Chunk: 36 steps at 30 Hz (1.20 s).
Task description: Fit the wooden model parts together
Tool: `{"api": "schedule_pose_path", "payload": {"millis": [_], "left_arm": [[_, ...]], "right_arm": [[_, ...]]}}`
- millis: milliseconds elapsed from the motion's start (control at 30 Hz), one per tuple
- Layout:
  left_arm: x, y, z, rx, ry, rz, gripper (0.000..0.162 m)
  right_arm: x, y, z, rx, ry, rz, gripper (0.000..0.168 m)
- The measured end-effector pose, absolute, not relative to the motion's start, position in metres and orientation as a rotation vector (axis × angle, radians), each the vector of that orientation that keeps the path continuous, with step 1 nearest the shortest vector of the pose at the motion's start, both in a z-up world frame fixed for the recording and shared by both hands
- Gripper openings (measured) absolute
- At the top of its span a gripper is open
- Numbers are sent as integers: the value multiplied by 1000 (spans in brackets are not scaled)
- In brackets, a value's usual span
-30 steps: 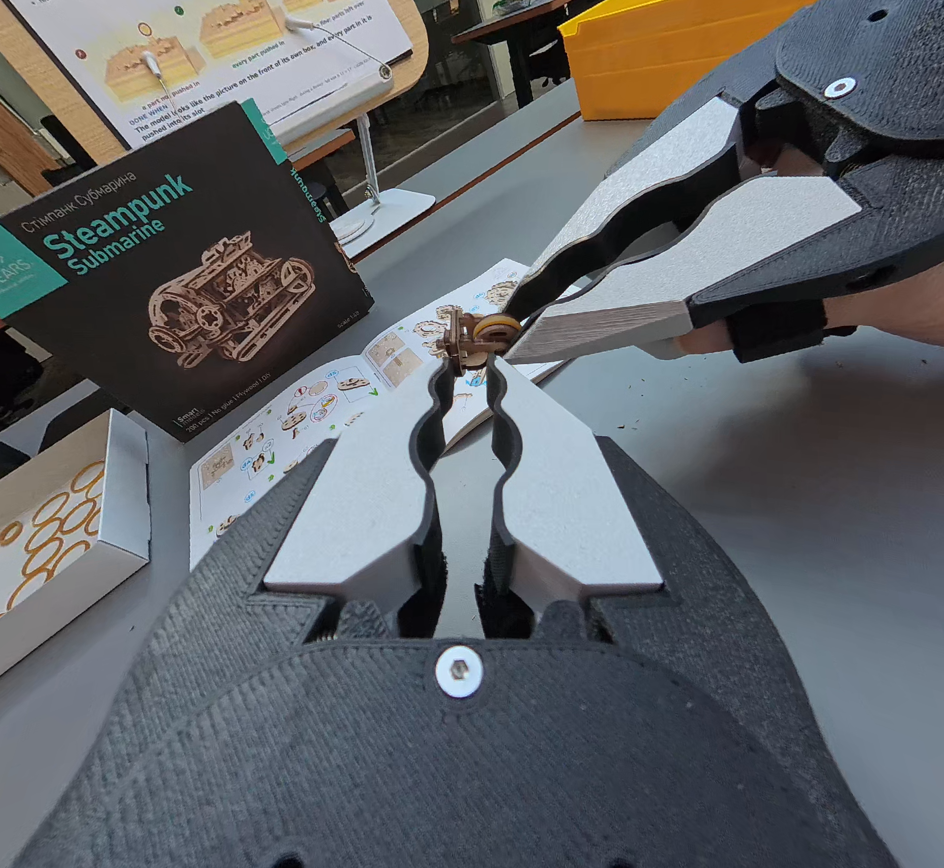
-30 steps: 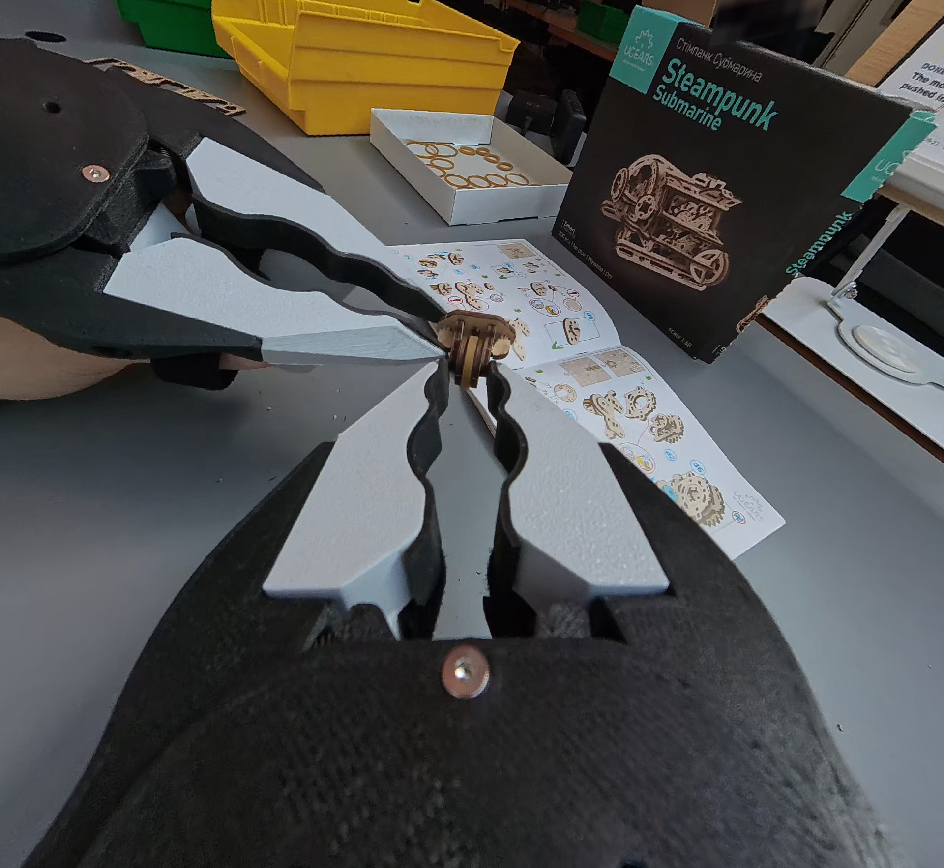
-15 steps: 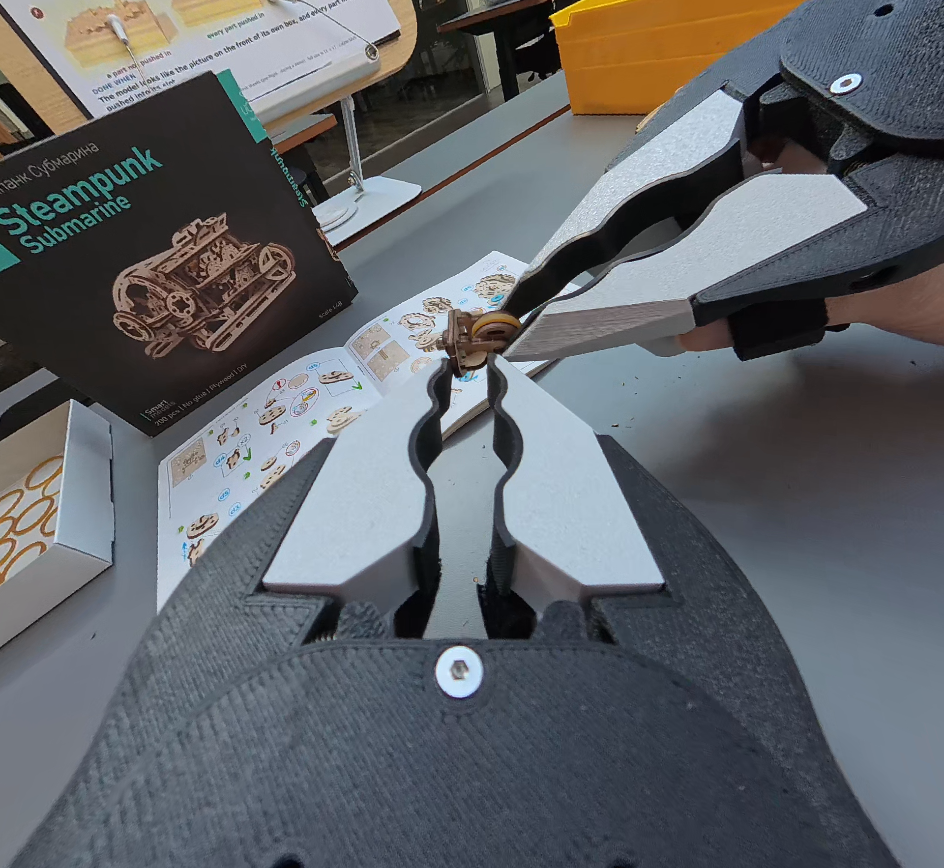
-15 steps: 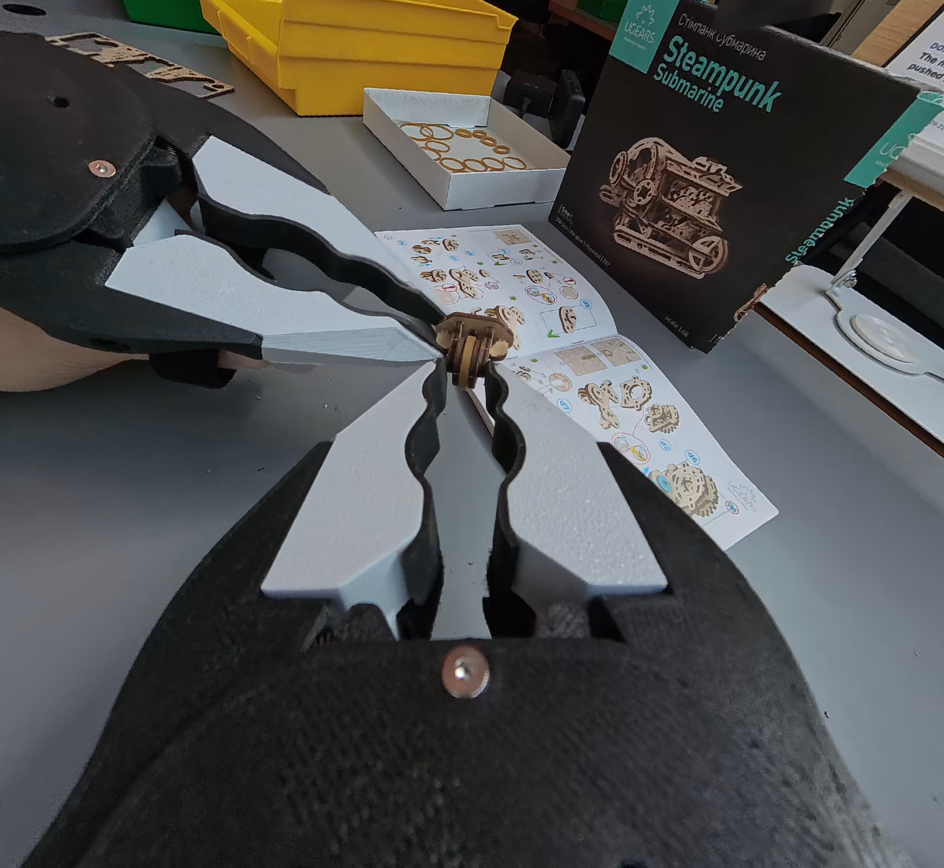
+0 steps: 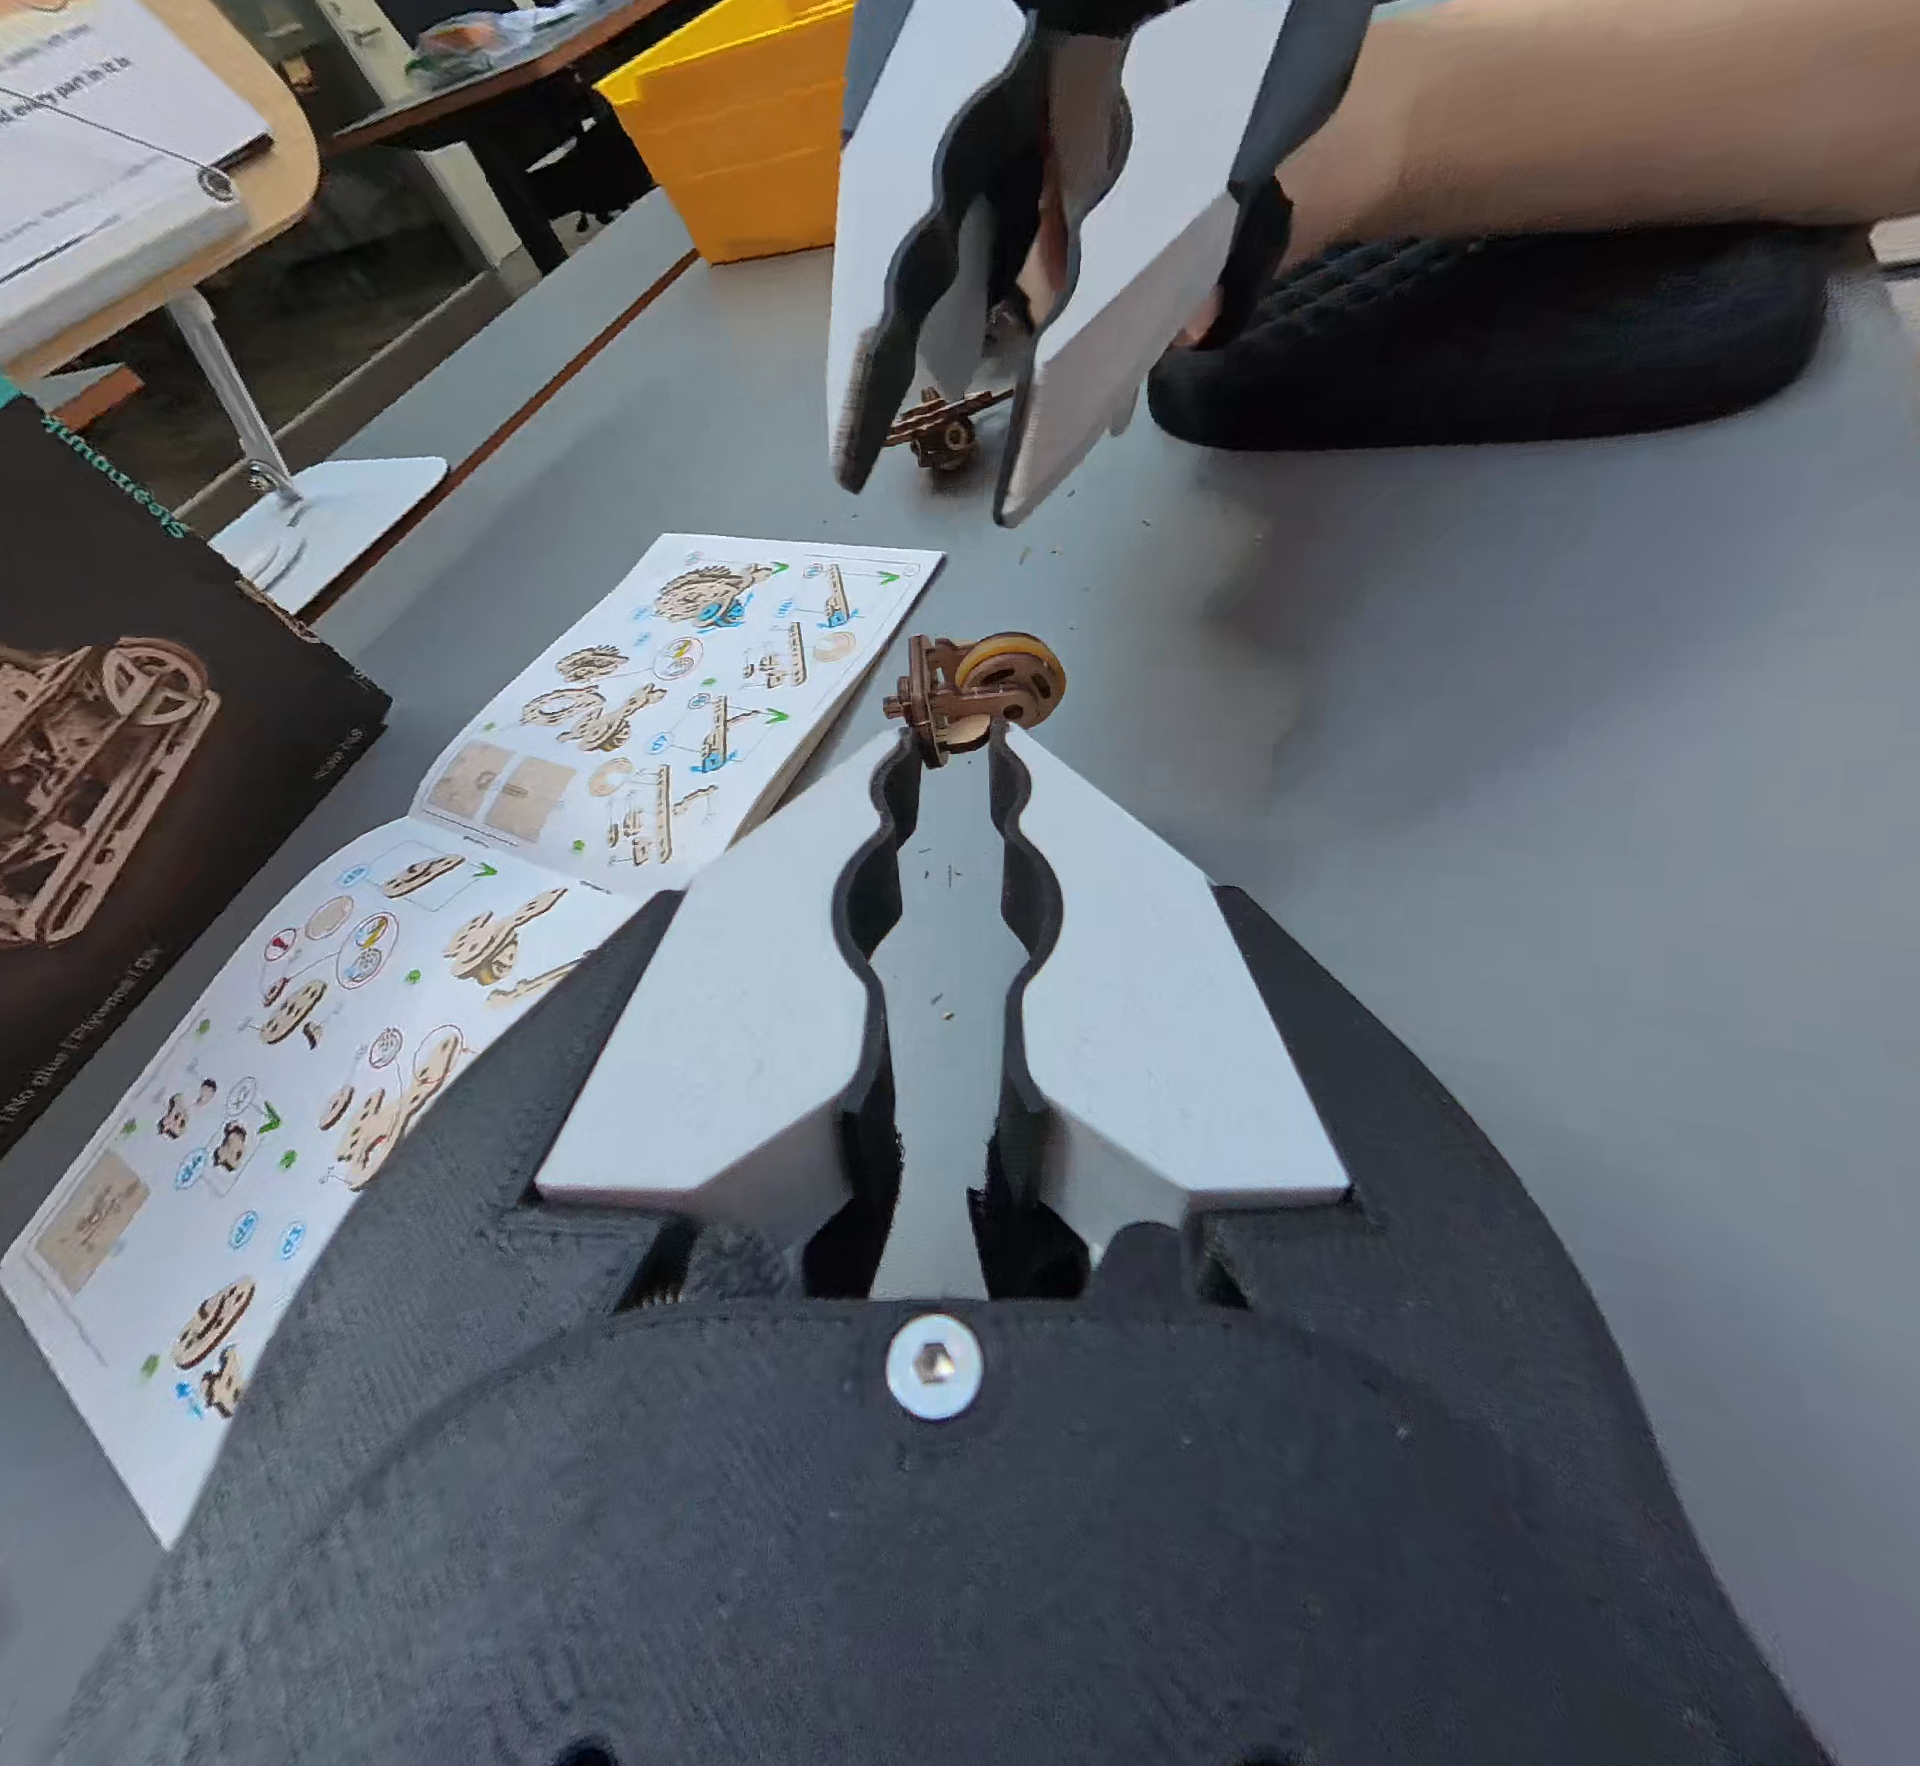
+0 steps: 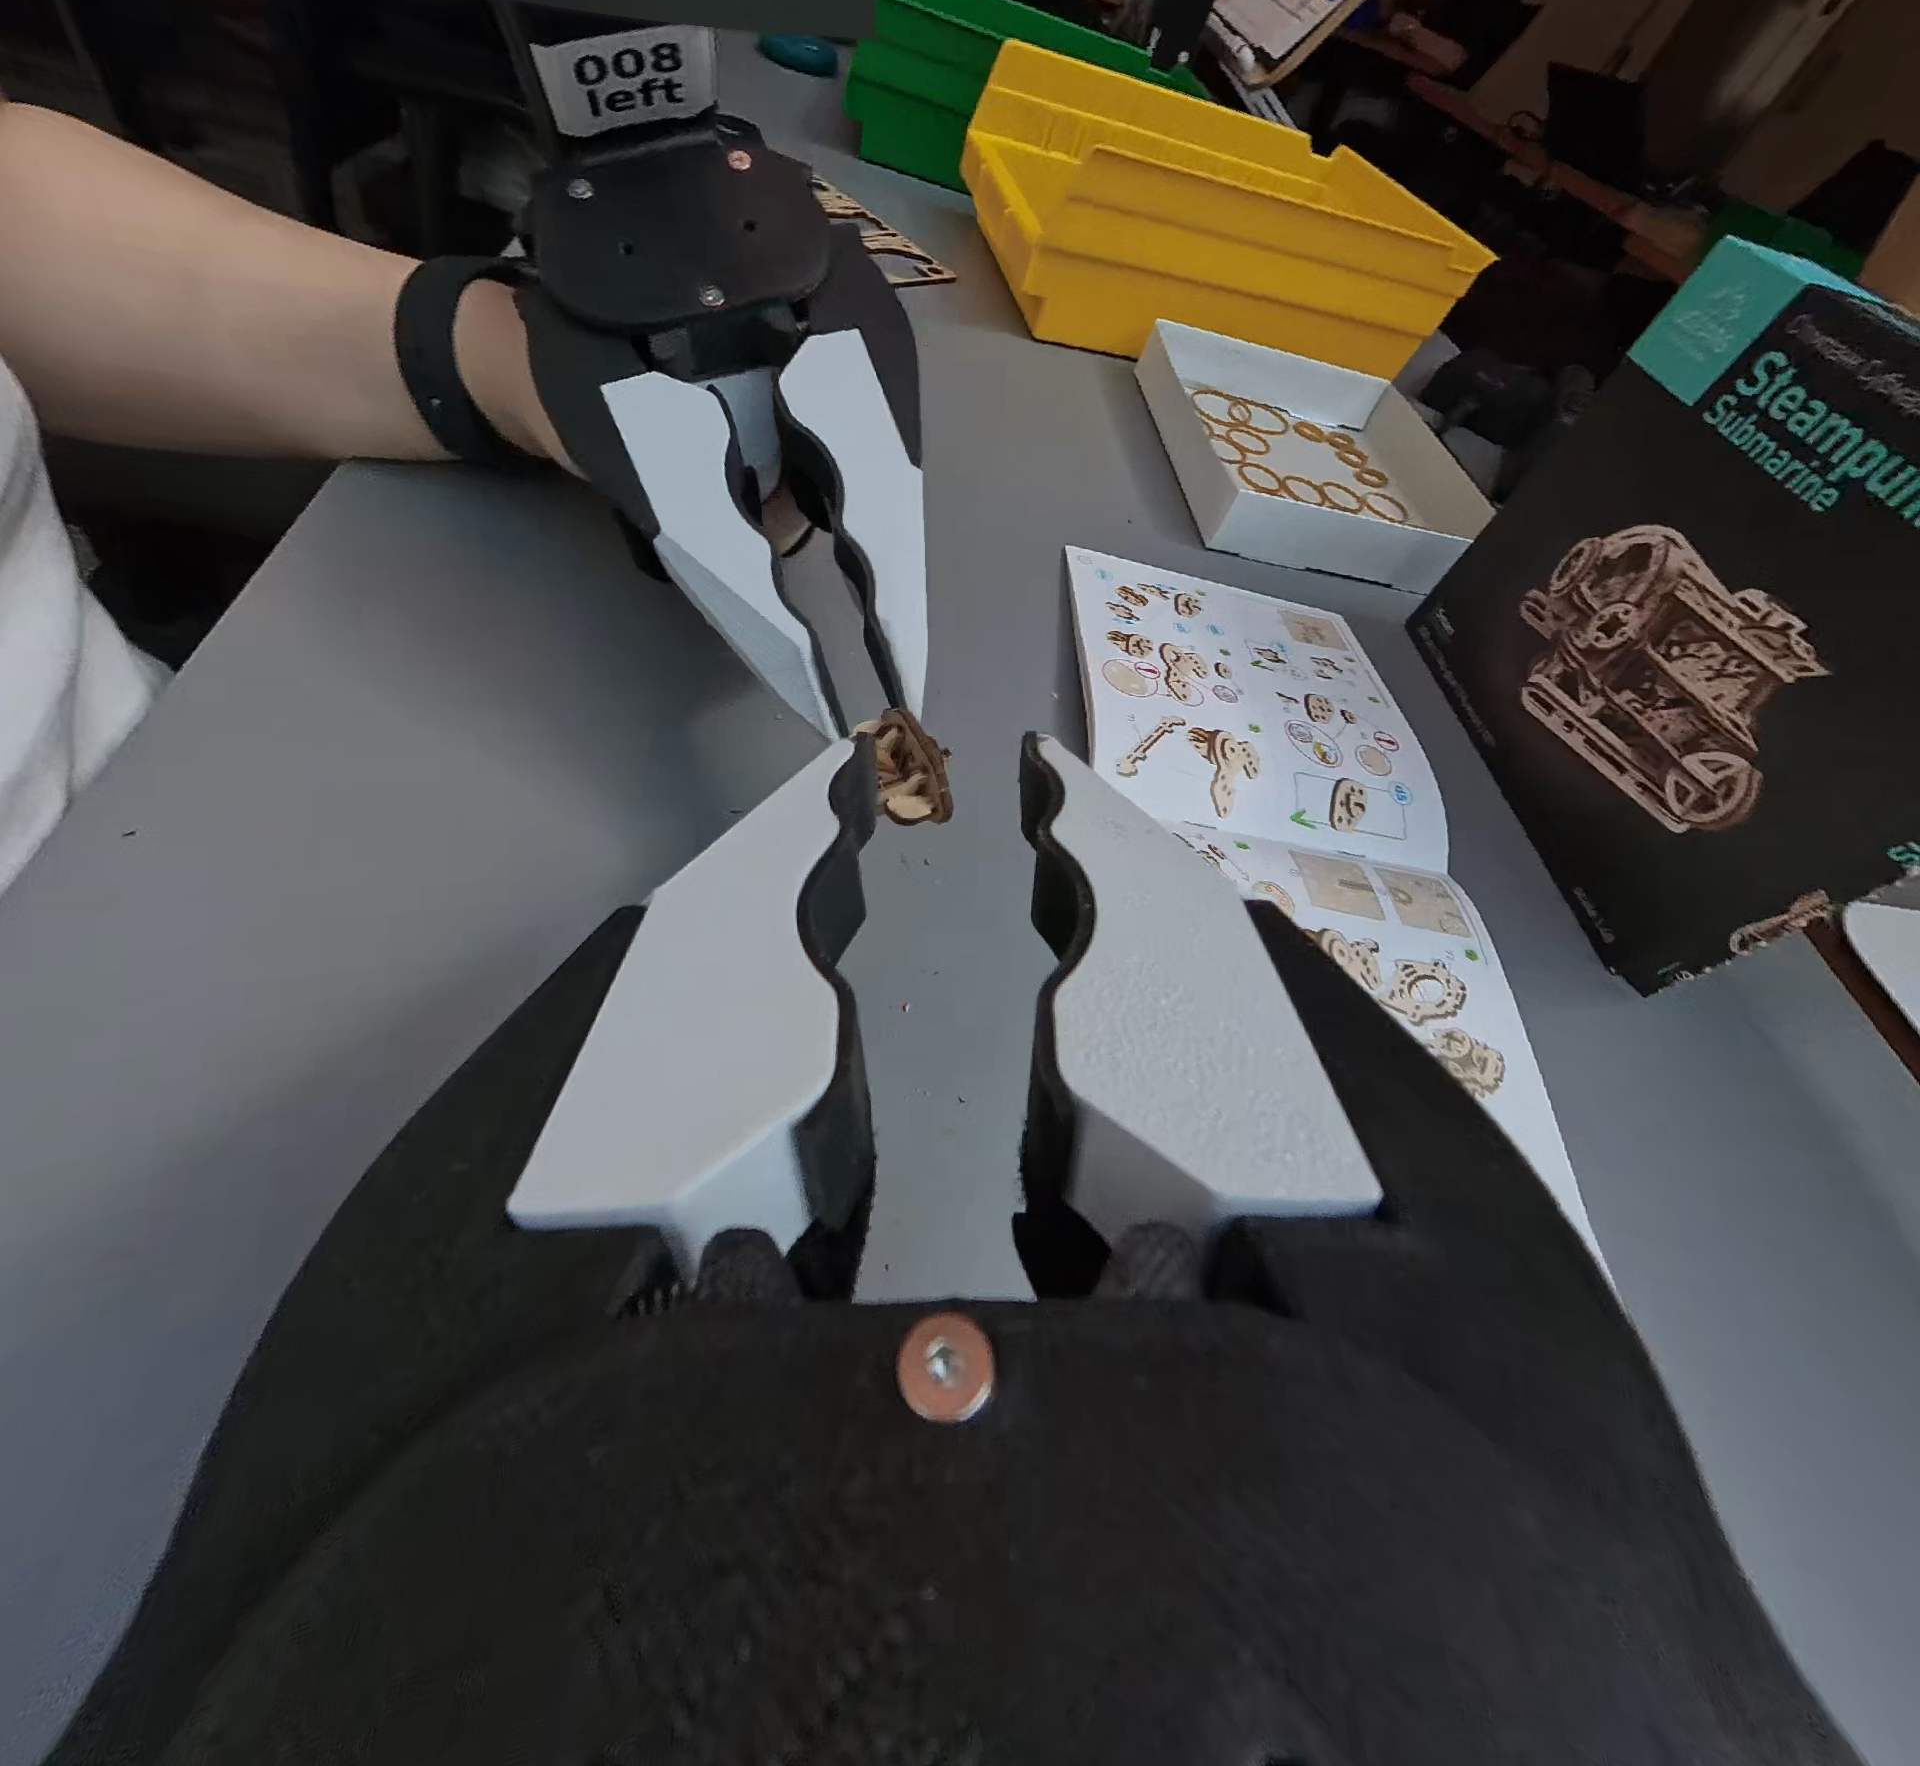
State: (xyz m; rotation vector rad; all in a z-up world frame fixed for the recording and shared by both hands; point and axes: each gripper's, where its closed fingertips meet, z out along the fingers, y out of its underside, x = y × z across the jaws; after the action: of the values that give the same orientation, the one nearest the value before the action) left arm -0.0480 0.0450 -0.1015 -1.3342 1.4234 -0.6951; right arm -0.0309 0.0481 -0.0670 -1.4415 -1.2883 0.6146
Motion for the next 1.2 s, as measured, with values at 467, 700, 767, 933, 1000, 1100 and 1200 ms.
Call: {"api": "schedule_pose_path", "payload": {"millis": [467,700,767,933,1000,1100,1200], "left_arm": [[-44,27,-135,-1259,1704,-599,11],[-44,23,-141,-1246,1763,-587,10],[-45,22,-141,-1245,1769,-597,11],[-47,22,-143,-1233,1790,-598,11],[-48,23,-143,-1235,1788,-586,11],[-49,25,-145,-1238,1784,-559,11],[-50,26,-146,-1265,1783,-565,11]], "right_arm": [[-37,33,-142,-1482,-1733,395,17],[-40,30,-152,-1500,-1765,409,13],[-41,31,-152,-1507,-1757,428,13],[-43,28,-151,-1491,-1752,462,12],[-43,29,-151,-1497,-1745,444,12],[-44,29,-150,-1517,-1727,442,12],[-44,29,-150,-1546,-1700,451,12]]}}
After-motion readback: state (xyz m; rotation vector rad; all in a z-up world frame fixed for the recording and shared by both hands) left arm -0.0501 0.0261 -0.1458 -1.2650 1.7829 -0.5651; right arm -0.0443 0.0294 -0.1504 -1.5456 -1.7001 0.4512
